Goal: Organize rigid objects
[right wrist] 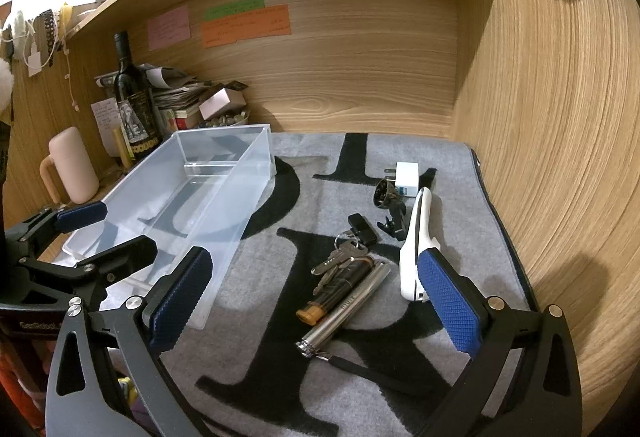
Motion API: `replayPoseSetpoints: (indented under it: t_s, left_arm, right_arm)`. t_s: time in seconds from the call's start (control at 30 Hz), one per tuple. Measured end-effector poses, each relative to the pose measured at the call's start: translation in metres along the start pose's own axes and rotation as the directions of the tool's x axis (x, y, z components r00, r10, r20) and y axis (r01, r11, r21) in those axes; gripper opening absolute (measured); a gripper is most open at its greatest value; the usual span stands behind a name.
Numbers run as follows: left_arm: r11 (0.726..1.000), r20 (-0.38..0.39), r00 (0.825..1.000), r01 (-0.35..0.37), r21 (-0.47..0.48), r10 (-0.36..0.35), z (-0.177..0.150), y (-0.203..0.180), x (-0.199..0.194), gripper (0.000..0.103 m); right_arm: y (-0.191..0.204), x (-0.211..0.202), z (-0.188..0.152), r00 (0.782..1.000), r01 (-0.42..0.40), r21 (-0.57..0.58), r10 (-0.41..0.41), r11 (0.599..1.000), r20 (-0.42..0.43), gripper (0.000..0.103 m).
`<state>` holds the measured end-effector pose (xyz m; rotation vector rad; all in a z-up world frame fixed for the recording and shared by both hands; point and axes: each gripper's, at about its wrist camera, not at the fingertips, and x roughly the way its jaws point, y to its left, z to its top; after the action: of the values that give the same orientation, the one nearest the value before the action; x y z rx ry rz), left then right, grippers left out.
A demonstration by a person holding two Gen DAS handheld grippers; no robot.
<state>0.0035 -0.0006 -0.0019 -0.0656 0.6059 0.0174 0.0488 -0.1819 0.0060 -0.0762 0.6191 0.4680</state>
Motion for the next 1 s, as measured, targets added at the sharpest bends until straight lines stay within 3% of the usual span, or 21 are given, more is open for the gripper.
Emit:
replayPoseSetpoints:
  t_s: [0.73, 0.9, 1.0]
  left_arm:
    - [1.0, -0.001, 1.0, 0.009, -0.001, -0.009, 0.001, -0.003, 0.001, 0.103]
    - [1.0, 0.013, 1.0, 0.006, -0.026, -0.005, 0.005, 0.012, -0.008, 0.103]
    - [0.999, 0.038, 0.999, -0.032, -0.036, 0.033, 0.014, 0.03, -0.017, 0.103]
  right_arm:
    - [0.002, 0.002, 0.003, 1.0, 0.001, -0.008, -0.001, 1.0, 0.003, 0.103]
    - [0.0, 0.001, 0.005, 1.0, 0.017, -0.009, -0.017, 1.0, 0.014, 0.103]
    - [-0.005, 0.001, 0.009, 0.999, 0.041, -0.012, -0.04, 0.999, 0.024, 0.103]
